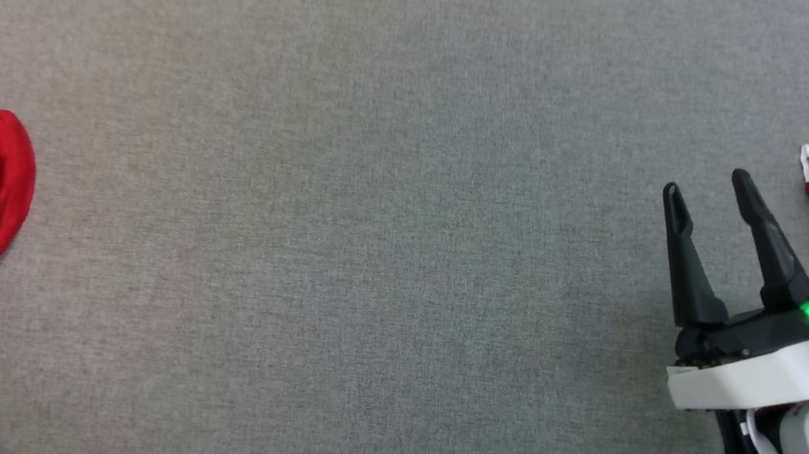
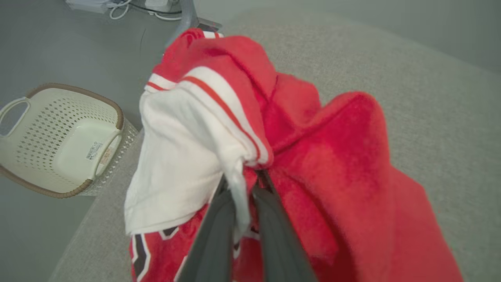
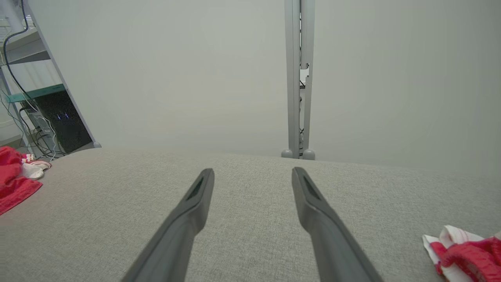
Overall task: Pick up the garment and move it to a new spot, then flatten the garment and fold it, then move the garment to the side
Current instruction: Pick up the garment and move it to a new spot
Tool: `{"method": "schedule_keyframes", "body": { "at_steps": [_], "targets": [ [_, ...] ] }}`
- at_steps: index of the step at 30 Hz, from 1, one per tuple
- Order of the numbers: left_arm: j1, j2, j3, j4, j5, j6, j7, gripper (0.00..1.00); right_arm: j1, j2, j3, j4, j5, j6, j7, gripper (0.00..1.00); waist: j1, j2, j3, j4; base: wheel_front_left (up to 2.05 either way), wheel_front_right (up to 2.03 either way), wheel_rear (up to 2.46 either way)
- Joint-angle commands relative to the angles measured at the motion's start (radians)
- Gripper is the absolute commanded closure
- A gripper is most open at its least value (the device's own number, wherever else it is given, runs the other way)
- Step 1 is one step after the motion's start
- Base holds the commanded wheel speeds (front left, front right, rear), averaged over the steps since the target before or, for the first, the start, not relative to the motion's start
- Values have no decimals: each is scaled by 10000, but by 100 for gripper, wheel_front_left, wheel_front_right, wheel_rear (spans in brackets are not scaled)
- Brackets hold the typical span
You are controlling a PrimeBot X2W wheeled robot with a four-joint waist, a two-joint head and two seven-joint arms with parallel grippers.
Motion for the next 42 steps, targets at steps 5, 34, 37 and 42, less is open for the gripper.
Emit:
{"method": "schedule_keyframes", "body": {
  "at_steps": [5,34,37,42],
  "targets": [
    [-532,218,-541,-194,370,-412,-516,100,388,249,-5,215,6,1,-43,0,0,0,-1089,122,0,0,0],
    [2066,-2179,-4714,-9287,-1579,-235,1398,100,1806,956,-923,406,-187,1,-42,0,0,0,-3272,-1389,0,0,0],
    [2636,-2286,-4864,-9706,-1445,-40,1232,100,1751,967,-881,393,-165,1,-42,0,0,0,-3185,-1527,0,0,0],
    [3926,-2736,-5207,-9975,-1325,89,235,100,1637,975,-852,397,-93,1,-42,0,0,0,-2981,-1802,0,0,0]
  ]
}}
